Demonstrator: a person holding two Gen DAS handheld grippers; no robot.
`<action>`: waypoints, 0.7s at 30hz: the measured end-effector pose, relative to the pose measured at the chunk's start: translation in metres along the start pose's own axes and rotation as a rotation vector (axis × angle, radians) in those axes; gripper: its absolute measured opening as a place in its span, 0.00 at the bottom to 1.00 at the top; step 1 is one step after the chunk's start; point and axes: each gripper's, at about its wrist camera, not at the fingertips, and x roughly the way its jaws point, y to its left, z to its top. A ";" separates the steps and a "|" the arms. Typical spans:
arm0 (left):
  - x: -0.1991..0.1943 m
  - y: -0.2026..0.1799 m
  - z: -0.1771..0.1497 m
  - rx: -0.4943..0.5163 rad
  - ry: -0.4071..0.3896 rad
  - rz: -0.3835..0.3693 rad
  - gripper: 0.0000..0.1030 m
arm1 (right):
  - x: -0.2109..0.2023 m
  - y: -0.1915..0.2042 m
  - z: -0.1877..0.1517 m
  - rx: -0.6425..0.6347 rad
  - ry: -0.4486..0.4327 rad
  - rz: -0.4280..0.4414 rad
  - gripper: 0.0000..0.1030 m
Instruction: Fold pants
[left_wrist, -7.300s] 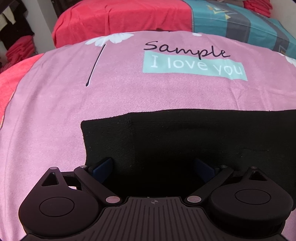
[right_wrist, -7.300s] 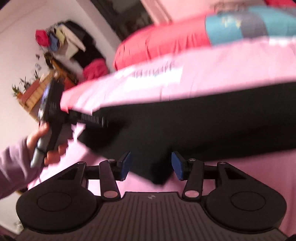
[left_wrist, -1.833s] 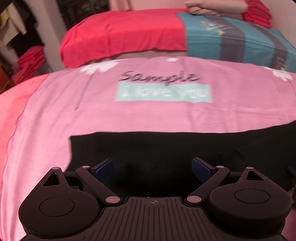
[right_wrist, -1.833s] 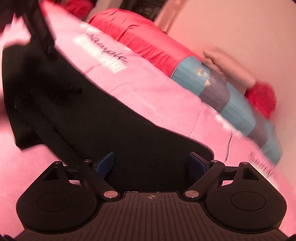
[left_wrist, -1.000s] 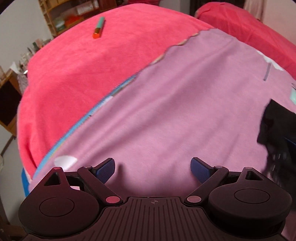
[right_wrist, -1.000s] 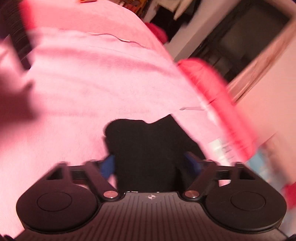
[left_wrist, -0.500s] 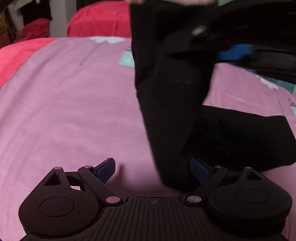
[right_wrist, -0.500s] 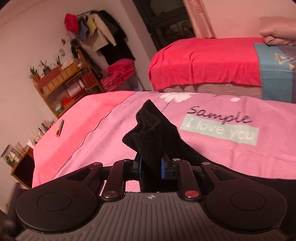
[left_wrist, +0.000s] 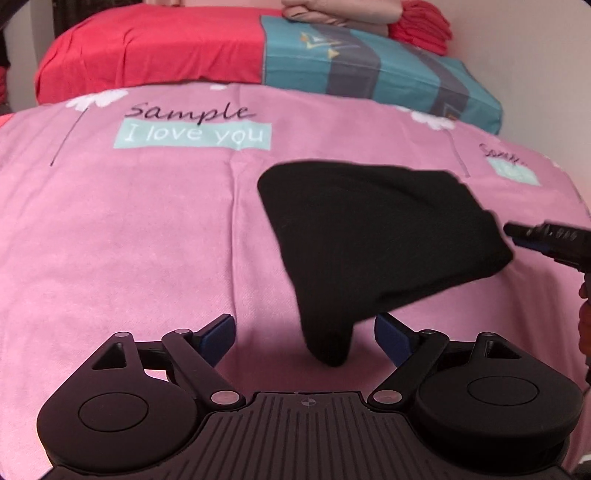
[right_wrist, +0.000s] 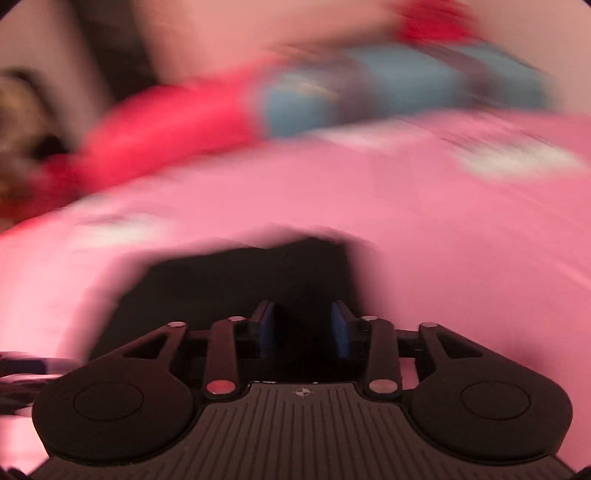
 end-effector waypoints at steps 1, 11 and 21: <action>-0.004 0.001 0.002 -0.004 -0.012 -0.002 1.00 | -0.007 -0.008 0.002 0.053 -0.039 0.038 0.36; 0.058 0.002 0.059 -0.123 0.025 0.084 1.00 | 0.057 0.057 0.007 -0.103 0.070 0.056 0.44; 0.091 -0.036 0.054 -0.012 0.119 0.009 1.00 | 0.029 0.015 0.009 -0.118 0.061 0.028 0.25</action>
